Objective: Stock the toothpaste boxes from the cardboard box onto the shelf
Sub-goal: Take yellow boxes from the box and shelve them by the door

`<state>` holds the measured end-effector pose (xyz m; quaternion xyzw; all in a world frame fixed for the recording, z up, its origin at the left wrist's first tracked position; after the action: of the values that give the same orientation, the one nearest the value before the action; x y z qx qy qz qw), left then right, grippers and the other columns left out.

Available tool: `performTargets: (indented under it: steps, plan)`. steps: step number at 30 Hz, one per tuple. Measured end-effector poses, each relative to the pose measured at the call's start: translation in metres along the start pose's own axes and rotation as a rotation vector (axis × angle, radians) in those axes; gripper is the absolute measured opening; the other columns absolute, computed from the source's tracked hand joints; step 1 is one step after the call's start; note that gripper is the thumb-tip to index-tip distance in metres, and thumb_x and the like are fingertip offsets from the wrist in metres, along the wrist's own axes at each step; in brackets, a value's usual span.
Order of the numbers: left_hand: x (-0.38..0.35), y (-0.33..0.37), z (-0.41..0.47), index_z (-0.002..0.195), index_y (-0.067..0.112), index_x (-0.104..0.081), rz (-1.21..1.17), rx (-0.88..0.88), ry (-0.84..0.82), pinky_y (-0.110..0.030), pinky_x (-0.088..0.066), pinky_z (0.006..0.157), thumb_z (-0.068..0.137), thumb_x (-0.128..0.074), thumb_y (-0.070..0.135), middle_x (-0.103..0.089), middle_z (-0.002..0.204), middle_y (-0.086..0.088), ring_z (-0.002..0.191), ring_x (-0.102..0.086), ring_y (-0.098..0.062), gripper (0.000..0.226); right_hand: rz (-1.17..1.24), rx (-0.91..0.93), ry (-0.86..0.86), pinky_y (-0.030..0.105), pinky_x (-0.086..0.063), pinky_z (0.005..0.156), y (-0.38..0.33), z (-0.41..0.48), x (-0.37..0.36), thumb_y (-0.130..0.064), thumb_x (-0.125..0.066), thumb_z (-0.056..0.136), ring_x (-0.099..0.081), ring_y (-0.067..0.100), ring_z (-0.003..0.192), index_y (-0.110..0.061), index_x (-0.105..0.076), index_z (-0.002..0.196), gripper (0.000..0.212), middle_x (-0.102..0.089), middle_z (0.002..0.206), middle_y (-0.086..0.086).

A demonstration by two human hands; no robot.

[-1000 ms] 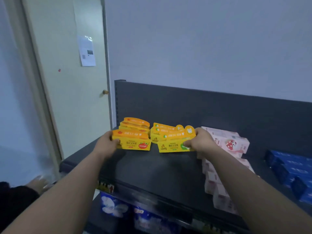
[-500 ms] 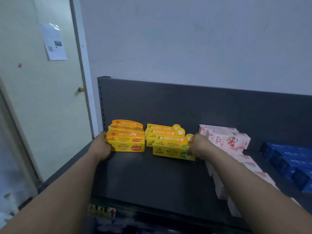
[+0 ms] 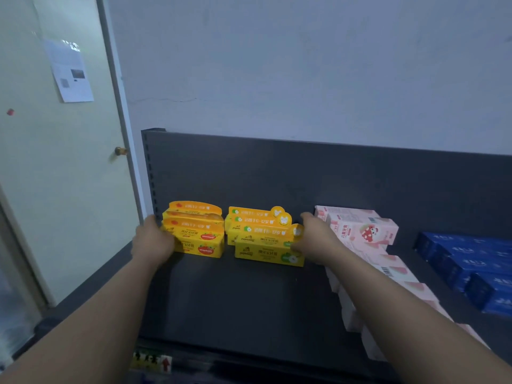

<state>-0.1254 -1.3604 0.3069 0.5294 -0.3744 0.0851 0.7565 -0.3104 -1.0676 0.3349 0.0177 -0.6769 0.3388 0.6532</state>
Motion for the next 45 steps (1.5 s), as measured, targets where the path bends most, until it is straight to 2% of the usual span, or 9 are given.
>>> performTargets:
  steps: [3, 6, 15, 19, 27, 31, 37, 40, 45]
  plan:
    - [0.011, 0.015, -0.01, 0.142, 0.007, -0.036, -0.002, -0.032, 0.097, -0.054, -0.042, 0.098, 0.09, -0.051, 0.015, -0.045, 0.139, -0.022, 0.123, -0.045, -0.044, 0.055, -0.019, 0.13, 0.023, 0.032, -0.044, 0.091, -0.005, -0.01, 0.016, -0.022, -0.067, 0.086, -0.048, 0.025, 0.123, -0.01, -0.035, 0.142, 0.066, -0.045, 0.14, 0.009]
    - [0.011, 0.046, -0.033, 0.141, 0.009, -0.04, -0.063, -0.128, 0.122, -0.053, -0.044, 0.099, 0.09, -0.052, 0.015, -0.048, 0.139, -0.016, 0.124, -0.047, -0.039, 0.053, -0.067, 0.223, 0.053, 0.03, -0.034, 0.104, -0.003, -0.023, 0.037, -0.028, -0.061, 0.09, -0.038, 0.022, 0.134, -0.011, -0.034, 0.146, 0.064, -0.04, 0.147, 0.007]
    - [-0.047, 0.183, -0.153, 0.127, 0.007, -0.056, -0.245, -0.46, 0.004, -0.033, -0.039, 0.104, 0.092, -0.055, 0.013, -0.059, 0.13, -0.007, 0.122, -0.052, -0.022, 0.036, -0.21, 0.291, 0.191, 0.034, -0.022, 0.112, 0.071, -0.084, 0.119, -0.029, -0.05, 0.096, -0.031, 0.026, 0.136, -0.011, -0.046, 0.136, 0.044, -0.045, 0.142, 0.008]
    - [-0.089, 0.243, -0.22, 0.124, 0.008, -0.058, -0.36, -0.55, -0.109, -0.023, -0.04, 0.092, 0.091, -0.056, 0.013, -0.061, 0.118, 0.001, 0.111, -0.056, -0.014, 0.034, -0.237, 0.251, 0.259, 0.036, -0.018, 0.117, 0.134, -0.118, 0.151, -0.031, -0.052, 0.095, -0.022, 0.027, 0.144, -0.013, -0.043, 0.14, 0.049, -0.04, 0.148, 0.007]
    - [-0.17, 0.35, -0.362, 0.127, 0.014, -0.056, -0.515, -0.769, -0.435, -0.02, -0.044, 0.088, 0.091, -0.057, 0.014, -0.063, 0.112, 0.001, 0.095, -0.06, -0.01, 0.036, -0.2, -0.027, 0.318, 0.038, -0.013, 0.119, 0.275, -0.213, 0.202, -0.034, -0.051, 0.096, -0.011, 0.02, 0.147, -0.02, -0.03, 0.149, 0.058, -0.027, 0.156, 0.0]
    - [-0.208, 0.385, -0.441, 0.128, 0.015, -0.054, -0.524, -0.918, -0.635, -0.023, -0.045, 0.088, 0.092, -0.056, 0.018, -0.061, 0.112, 0.003, 0.1, -0.059, -0.01, 0.036, -0.188, -0.222, 0.396, 0.034, -0.017, 0.117, 0.339, -0.281, 0.228, -0.031, -0.056, 0.094, -0.022, 0.022, 0.145, -0.018, -0.036, 0.146, 0.058, -0.035, 0.153, 0.003]
    - [-0.254, 0.407, -0.565, 0.129, 0.019, -0.053, -0.522, -1.061, -0.944, -0.019, -0.044, 0.084, 0.093, -0.055, 0.019, -0.061, 0.112, 0.005, 0.096, -0.059, -0.008, 0.036, -0.174, -0.567, 0.444, 0.029, -0.023, 0.112, 0.418, -0.413, 0.239, -0.03, -0.057, 0.094, -0.03, 0.019, 0.141, -0.018, -0.038, 0.146, 0.056, -0.04, 0.149, 0.0]
    - [-0.272, 0.404, -0.635, 0.131, 0.019, -0.05, -0.494, -1.131, -1.097, -0.01, -0.041, 0.075, 0.095, -0.053, 0.021, -0.059, 0.114, 0.005, 0.091, -0.056, -0.005, 0.036, -0.173, -0.73, 0.461, 0.026, -0.027, 0.109, 0.446, -0.485, 0.236, -0.028, -0.056, 0.094, -0.034, 0.018, 0.138, -0.016, -0.04, 0.144, 0.054, -0.043, 0.146, -0.002]
    - [-0.292, 0.396, -0.753, 0.132, 0.016, -0.051, -0.422, -1.211, -1.299, -0.017, -0.04, 0.081, 0.095, -0.054, 0.02, -0.061, 0.115, 0.002, 0.091, -0.057, -0.007, 0.038, -0.113, -0.988, 0.474, 0.029, -0.034, 0.106, 0.486, -0.609, 0.228, -0.032, -0.053, 0.096, -0.037, 0.017, 0.135, -0.02, -0.038, 0.145, 0.053, -0.04, 0.148, -0.003]
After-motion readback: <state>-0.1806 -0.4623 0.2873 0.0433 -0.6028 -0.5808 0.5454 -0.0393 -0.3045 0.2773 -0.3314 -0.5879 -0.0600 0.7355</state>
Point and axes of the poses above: each hand's wrist, its own z-axis towards the middle knuckle, its own x-axis out of the back of the hand, y = z × x, the point moved 9 cm from there along z, towards the middle knuckle
